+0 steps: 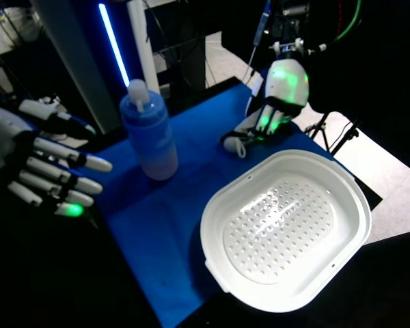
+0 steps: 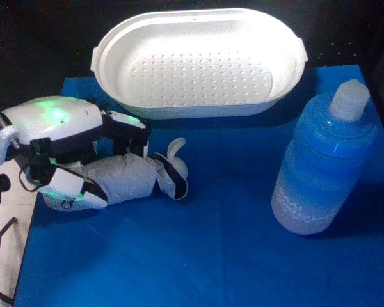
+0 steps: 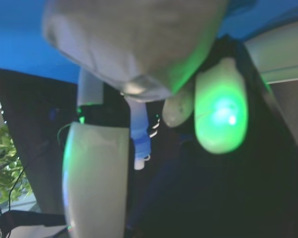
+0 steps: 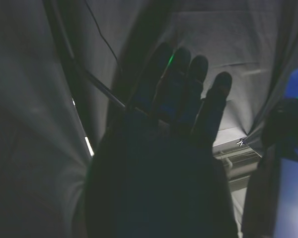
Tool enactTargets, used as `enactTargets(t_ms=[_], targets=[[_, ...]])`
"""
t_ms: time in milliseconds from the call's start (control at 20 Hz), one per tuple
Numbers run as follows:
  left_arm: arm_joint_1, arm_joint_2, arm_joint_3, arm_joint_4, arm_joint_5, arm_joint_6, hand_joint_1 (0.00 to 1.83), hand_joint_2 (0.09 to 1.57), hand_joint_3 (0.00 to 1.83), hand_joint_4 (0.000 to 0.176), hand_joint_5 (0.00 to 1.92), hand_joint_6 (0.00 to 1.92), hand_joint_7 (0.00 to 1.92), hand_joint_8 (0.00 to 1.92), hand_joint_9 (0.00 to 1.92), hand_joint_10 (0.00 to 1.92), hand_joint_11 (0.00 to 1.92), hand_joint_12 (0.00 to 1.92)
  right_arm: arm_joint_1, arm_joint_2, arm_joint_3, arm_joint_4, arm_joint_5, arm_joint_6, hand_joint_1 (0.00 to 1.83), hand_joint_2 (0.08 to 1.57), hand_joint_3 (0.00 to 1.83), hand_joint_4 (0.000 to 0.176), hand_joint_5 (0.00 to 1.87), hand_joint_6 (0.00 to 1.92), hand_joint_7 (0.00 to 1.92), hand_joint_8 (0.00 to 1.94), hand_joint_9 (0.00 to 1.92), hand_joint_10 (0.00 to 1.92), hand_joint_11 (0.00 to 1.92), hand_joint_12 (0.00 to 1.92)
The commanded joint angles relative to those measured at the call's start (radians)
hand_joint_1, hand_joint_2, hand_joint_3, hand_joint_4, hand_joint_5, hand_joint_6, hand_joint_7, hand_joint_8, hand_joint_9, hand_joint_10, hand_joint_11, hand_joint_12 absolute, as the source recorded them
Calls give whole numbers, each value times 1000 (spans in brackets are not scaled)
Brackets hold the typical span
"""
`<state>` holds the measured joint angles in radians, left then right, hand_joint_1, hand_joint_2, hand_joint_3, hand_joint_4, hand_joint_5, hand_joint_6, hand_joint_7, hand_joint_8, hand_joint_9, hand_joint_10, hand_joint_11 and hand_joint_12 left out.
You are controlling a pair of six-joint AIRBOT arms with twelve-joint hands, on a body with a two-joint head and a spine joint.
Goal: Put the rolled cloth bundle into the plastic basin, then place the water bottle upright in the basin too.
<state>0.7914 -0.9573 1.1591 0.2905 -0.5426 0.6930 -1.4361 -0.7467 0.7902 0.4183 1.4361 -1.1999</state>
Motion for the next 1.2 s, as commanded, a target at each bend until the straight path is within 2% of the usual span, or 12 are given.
enactTargets(t_ms=[0,200,300,500,600,750,800,850,950,1050,1100,1150], targets=[[-14,9,1,-24,-113,6,1494,1159,7,176,770,1921,1138,1921,1460,1921,1588,1921,11,0,5,0,121,13,612,1307,3,97,429,0,398,0,344,0,0,754],[-32,37,-18,-26,-164,5,1642,1133,0,176,773,1921,1109,1921,1421,1921,1551,1921,11,-1,5,0,120,13,595,1311,2,90,422,0,374,1,316,1,0,685],[-39,60,-35,-27,-203,5,1480,1158,1,176,833,1921,1193,1921,1487,1921,1587,1921,11,-2,5,0,120,13,580,1314,2,97,418,0,369,0,314,0,0,684],[-45,100,-68,-29,-279,3,1610,1135,0,176,868,1921,1221,1921,1543,1921,1621,1921,11,-3,5,1,120,13,572,1337,4,95,416,1,342,0,305,0,3,663],[-59,112,-75,-29,-328,-2,1589,1164,12,176,838,1921,1204,1921,1505,1921,1565,1921,11,-3,6,1,120,13,563,1348,5,80,419,2,338,0,311,2,19,656],[-95,123,-73,-28,-364,-2,1398,1209,20,176,758,1921,1132,1921,1363,1921,1402,1921,11,-8,11,1,120,13,516,1360,3,89,414,0,329,1,316,1,34,625],[-117,123,-66,-28,-375,-2,1417,1269,34,168,1117,1921,1426,1921,1668,1921,1708,1921,11,-10,12,1,120,13,502,1366,3,88,404,0,317,0,310,0,33,615],[-143,120,-58,-28,-379,-1,1421,1283,25,172,1266,1921,1551,1921,1745,1921,1807,1921,11,-11,13,1,120,13,499,1369,3,87,398,0,308,0,308,0,32,607],[-210,110,-39,-16,-379,6,1426,1282,13,153,1215,1921,1516,1921,1677,1921,1742,1921,11,-12,16,1,120,13,482,1376,2,96,390,0,294,0,296,0,27,582],[-288,85,-6,13,-347,6,1421,1290,8,161,1266,1921,1545,1921,1723,1921,1755,1921,11,-15,19,1,120,13,483,1387,0,91,381,0,281,0,292,0,85,461],[-336,61,21,27,-315,6,1426,1287,4,142,1218,1921,1517,1921,1679,1921,1742,1921,11,-17,22,1,120,13,481,1390,1,92,375,0,275,0,287,0,86,450],[-377,39,45,42,-283,6,1421,1293,4,145,1265,1921,1552,1921,1745,1921,1805,1921,11,-19,24,1,120,13,462,1403,5,105,355,0,262,0,271,0,90,433]])
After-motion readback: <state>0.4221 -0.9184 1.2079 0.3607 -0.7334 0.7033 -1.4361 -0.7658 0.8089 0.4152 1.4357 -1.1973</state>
